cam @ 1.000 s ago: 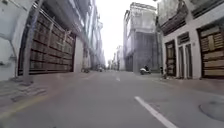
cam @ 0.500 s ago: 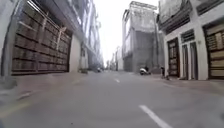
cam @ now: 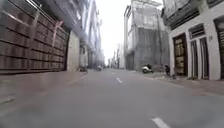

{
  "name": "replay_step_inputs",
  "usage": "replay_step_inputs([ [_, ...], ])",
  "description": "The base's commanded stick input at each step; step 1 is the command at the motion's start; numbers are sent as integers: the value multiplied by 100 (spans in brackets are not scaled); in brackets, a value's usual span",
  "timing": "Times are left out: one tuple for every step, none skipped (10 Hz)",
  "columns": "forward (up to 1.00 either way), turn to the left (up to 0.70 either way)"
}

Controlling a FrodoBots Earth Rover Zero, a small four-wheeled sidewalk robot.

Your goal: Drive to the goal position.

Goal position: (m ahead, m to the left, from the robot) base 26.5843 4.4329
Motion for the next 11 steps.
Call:
replay_step_inputs([
  [100, 6],
  [100, 6],
  [100, 6],
  [100, 6],
  [100, 6],
  [100, 6],
  [100, 6],
  [100, 6],
  [100, 18],
  [100, 40],
  [100, 46],
])
